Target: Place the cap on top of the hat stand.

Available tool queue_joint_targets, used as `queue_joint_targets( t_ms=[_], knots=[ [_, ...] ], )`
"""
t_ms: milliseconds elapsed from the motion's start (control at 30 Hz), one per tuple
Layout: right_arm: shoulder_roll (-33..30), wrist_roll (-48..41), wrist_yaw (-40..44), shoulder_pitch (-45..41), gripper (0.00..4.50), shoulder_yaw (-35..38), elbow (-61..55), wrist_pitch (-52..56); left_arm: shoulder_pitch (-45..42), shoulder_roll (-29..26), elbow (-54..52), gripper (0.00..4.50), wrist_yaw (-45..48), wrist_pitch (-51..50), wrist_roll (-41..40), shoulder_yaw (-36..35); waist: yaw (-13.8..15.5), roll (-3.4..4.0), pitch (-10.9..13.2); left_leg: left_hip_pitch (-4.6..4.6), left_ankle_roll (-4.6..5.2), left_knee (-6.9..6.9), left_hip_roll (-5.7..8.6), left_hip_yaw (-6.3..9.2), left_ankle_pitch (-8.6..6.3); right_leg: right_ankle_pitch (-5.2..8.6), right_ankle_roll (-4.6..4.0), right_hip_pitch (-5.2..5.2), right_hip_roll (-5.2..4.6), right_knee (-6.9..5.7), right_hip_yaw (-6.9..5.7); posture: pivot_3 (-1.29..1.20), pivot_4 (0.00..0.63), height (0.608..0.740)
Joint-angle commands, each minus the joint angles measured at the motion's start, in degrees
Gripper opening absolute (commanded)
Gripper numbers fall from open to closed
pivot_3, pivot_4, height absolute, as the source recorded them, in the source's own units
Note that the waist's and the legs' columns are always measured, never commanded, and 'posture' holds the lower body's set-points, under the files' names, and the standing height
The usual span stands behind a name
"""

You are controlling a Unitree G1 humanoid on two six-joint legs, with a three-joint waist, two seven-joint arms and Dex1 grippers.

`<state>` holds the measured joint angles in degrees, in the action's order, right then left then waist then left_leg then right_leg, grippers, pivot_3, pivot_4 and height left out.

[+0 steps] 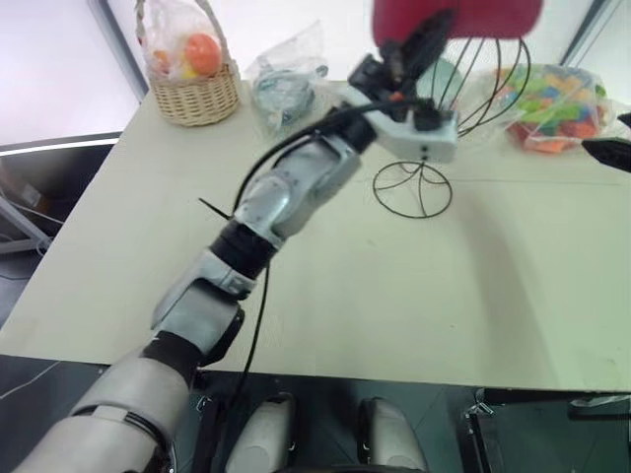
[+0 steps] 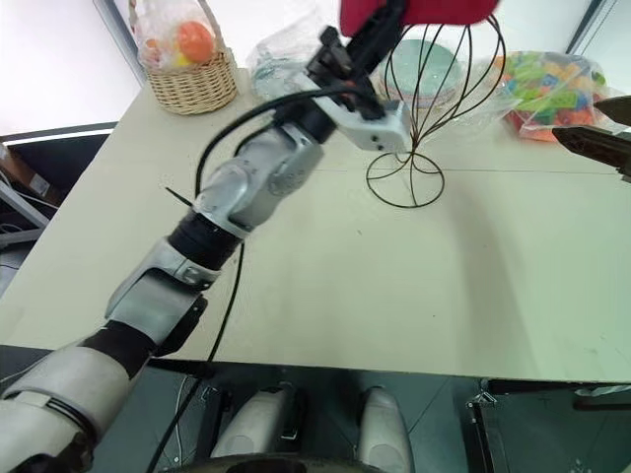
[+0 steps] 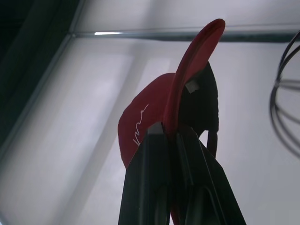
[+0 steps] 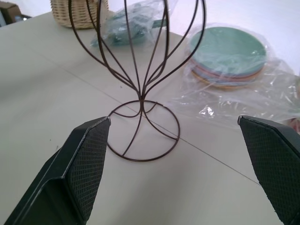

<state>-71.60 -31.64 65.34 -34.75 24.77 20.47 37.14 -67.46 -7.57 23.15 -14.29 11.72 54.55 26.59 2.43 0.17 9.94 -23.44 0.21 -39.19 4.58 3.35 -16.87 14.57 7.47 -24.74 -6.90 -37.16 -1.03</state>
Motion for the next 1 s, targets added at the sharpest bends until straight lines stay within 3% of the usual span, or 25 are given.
queue_joint_targets(
  t_ms=[33,333,600,1000],
  knots=[
    [-1.4,-0.65,-0.32,1.24,4.5,4.14,-1.74,0.09,-1.84,3.1,1.5,0.05,-1.08,-0.49,0.75,2.28,-0.24,0.01,-0.01,0.01,0.0,0.0,0.0,-0.01,0.0,0.0,0.0,0.0,0.0,0.0,0.01,0.0,0.15,0.74],
    [0.85,-2.46,-2.67,8.51,4.5,9.8,-8.2,3.36,-0.31,5.86,9.94,0.05,-0.53,-3.09,4.14,8.94,-0.12,0.04,-0.02,0.06,0.0,0.01,-0.01,-0.06,0.0,0.0,0.0,0.01,0.0,-0.01,0.09,0.0,0.15,0.74],
    [2.32,-3.45,-5.04,10.06,4.5,10.77,-10.95,4.91,1.69,5.31,9.74,0.05,4.93,-3.61,2.12,9.41,-0.06,0.04,-0.02,0.06,0.0,-0.02,0.01,-0.05,0.0,0.0,0.0,0.01,0.0,-0.02,0.12,0.0,0.15,0.74],
    [3.07,-3.49,-6.42,9.67,4.5,9.95,-11.62,5.18,8.75,6.32,-0.84,0.05,15.85,-2.35,-3.49,8.33,-0.1,0.08,-0.05,0.08,0.0,-0.05,0.01,-0.05,0.0,0.0,0.0,0.03,-0.01,-0.03,0.15,0.0,0.15,0.74]
  ],
)
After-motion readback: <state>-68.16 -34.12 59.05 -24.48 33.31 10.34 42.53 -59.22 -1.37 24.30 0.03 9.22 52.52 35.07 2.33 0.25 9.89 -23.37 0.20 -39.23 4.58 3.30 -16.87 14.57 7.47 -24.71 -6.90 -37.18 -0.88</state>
